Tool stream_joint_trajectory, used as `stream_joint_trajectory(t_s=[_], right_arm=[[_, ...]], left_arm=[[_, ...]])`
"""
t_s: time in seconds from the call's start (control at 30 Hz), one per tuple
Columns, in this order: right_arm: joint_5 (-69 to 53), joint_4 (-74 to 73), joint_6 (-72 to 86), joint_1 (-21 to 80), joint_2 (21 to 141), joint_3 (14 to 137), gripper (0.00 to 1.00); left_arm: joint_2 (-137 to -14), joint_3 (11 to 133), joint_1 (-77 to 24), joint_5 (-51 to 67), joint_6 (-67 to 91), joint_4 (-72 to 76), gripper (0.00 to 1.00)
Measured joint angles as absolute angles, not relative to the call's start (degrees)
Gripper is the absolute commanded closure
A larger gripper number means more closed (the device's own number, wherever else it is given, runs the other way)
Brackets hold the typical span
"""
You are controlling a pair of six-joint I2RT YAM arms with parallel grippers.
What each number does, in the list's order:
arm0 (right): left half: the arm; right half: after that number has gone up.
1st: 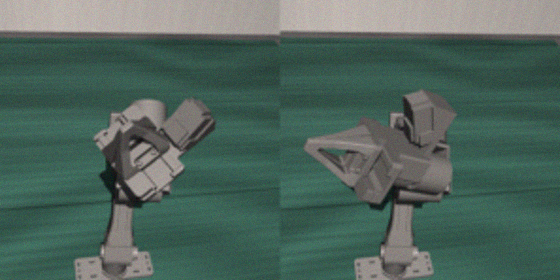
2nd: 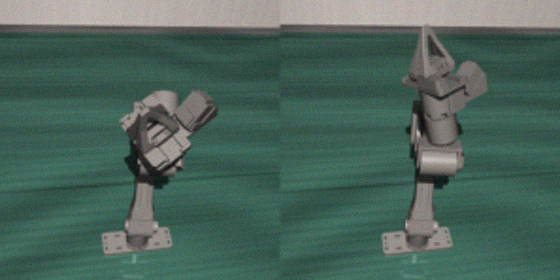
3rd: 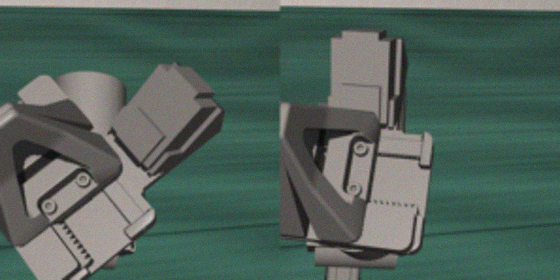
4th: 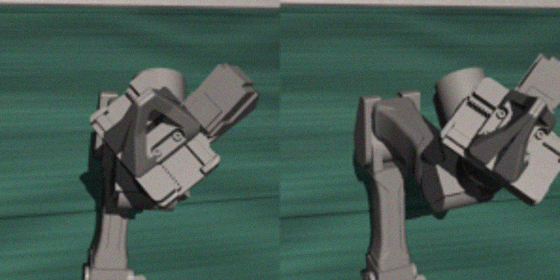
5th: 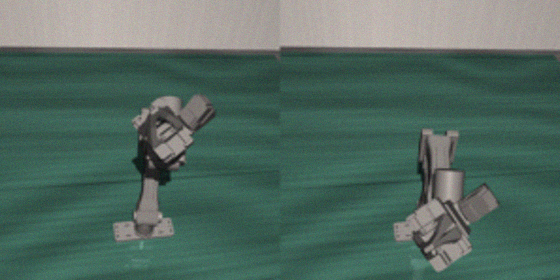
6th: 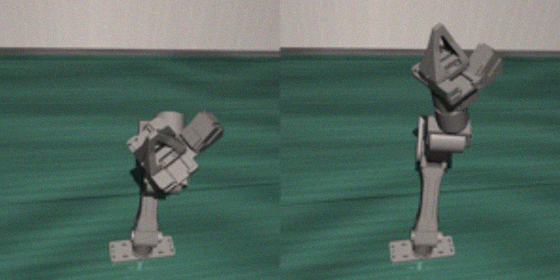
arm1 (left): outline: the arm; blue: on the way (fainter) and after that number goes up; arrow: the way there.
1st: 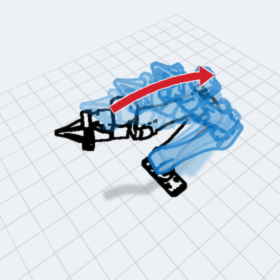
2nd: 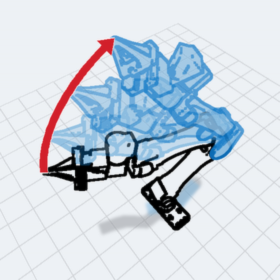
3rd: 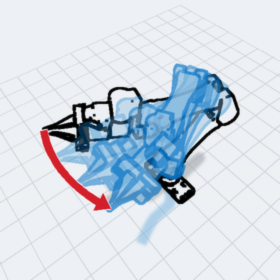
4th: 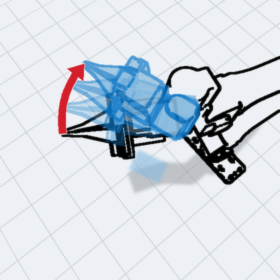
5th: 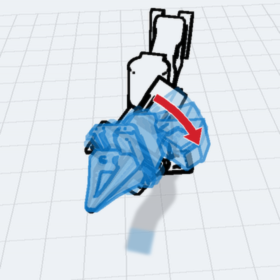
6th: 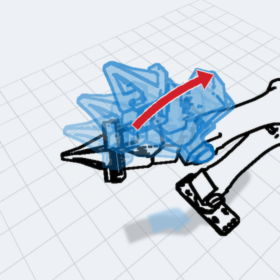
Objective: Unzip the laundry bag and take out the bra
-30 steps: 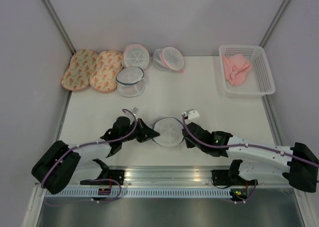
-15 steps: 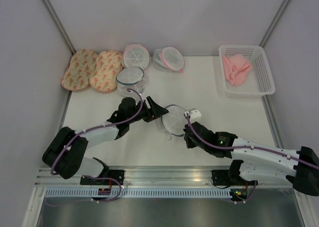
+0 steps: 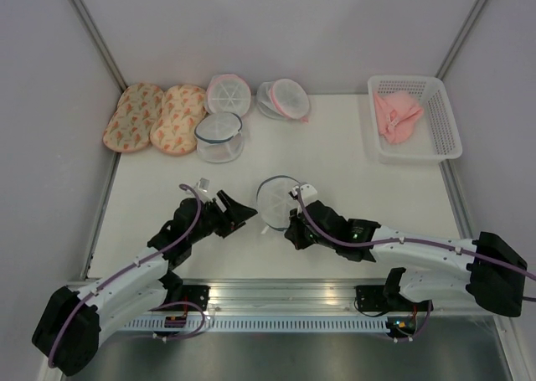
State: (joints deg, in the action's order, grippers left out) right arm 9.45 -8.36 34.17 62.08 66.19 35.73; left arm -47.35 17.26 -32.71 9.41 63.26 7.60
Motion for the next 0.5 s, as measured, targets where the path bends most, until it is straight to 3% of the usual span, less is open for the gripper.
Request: stream_joint_trajectory(t_s=[0.2, 0.5], right_arm=[[5.61, -4.34, 34.06, 62.06, 69.65, 36.69, 0.99], [3.22, -2.13, 34.06, 62.02, 70.06, 36.91, 0.99]], left_arm=[[-49.12, 5.72, -33.06, 13.04, 73.17, 17.21, 0.21], [-61.25, 7.88, -35.46, 14.11, 79.61, 38.61, 0.21]])
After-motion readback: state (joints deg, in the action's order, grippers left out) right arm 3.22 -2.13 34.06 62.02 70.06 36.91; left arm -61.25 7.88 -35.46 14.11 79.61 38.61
